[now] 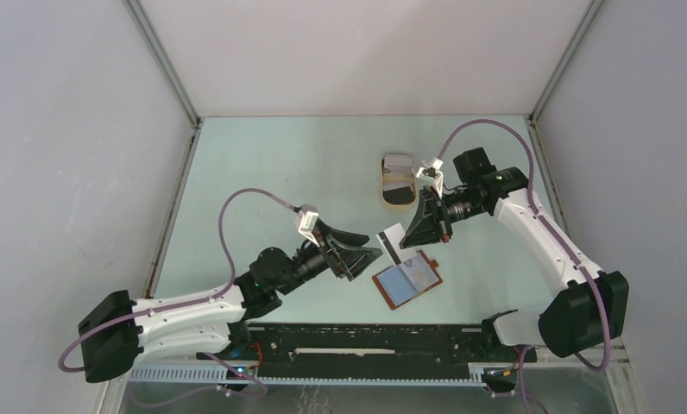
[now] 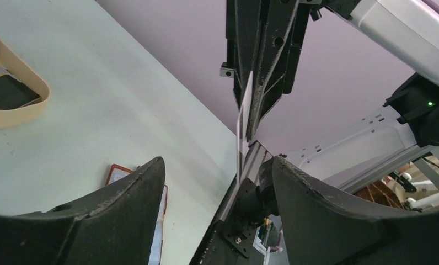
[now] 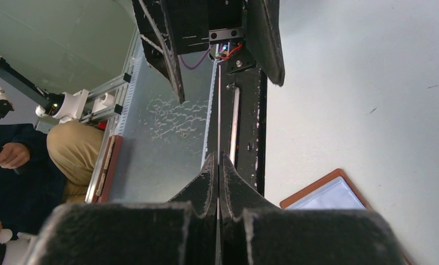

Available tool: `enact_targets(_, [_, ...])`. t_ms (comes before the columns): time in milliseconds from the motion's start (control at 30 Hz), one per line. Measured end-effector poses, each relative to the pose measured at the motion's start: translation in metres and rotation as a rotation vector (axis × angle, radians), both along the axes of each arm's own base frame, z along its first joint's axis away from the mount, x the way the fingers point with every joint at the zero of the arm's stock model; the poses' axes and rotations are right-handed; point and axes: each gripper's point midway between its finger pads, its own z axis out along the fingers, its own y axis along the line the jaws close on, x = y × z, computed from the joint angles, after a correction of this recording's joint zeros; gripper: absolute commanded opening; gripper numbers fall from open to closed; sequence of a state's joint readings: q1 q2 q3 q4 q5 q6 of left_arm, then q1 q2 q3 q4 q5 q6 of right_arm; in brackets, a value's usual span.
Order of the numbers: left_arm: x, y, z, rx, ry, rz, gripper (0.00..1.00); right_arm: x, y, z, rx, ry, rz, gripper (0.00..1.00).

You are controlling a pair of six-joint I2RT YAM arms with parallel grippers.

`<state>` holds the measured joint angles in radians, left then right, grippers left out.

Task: Put the credit cards into the card holder
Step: Insert the credit card into the card holder.

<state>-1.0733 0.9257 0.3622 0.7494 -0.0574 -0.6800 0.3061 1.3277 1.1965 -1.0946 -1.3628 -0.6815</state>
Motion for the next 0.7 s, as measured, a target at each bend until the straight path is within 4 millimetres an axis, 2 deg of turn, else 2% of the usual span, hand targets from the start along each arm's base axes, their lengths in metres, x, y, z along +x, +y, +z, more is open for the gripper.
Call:
enact_targets(167, [-0.002, -0.011, 0.002, 0.018, -0.024, -0.036, 0.66, 0.000, 0.004, -0.004, -0.007, 0.012, 0.016, 0.00])
enact_targets(300, [-0.001, -0.016, 0.005, 0.012, -0.035, -0.048, 0.51, -0.003, 0.007, -0.008, -0.015, 0.018, 0.036, 0.00])
enact_targets(333, [-0.001, -0.017, 0.003, 0.015, -0.033, -0.052, 0.45, -0.004, 0.009, -0.009, -0.017, 0.023, 0.043, 0.00])
enact_targets(367, [-0.002, -0.018, 0.001, 0.020, -0.032, -0.056, 0.28, -0.004, 0.010, -0.011, -0.021, 0.028, 0.049, 0.00])
enact_targets(433, [-0.002, -0.020, -0.001, 0.027, -0.033, -0.059, 0.06, -0.005, 0.013, -0.015, -0.031, 0.039, 0.061, 0.00])
enact_targets(467, [-0.001, -0.020, -0.002, 0.028, -0.034, -0.060, 0.01, -0.005, 0.014, -0.018, -0.037, 0.045, 0.066, 0.02])
enact_targets(533, [-0.001, -0.020, -0.002, 0.030, -0.035, -0.060, 0.00, -0.004, 0.015, -0.021, -0.042, 0.054, 0.073, 0.14])
enact_targets(633, [-0.002, -0.019, -0.001, 0.027, -0.039, -0.058, 0.00, -0.004, 0.016, -0.023, -0.044, 0.048, 0.076, 0.44])
enact_targets(700, [-0.003, -0.017, 0.003, 0.016, -0.044, -0.058, 0.00, -0.004, 0.016, -0.024, -0.052, 0.043, 0.078, 0.54])
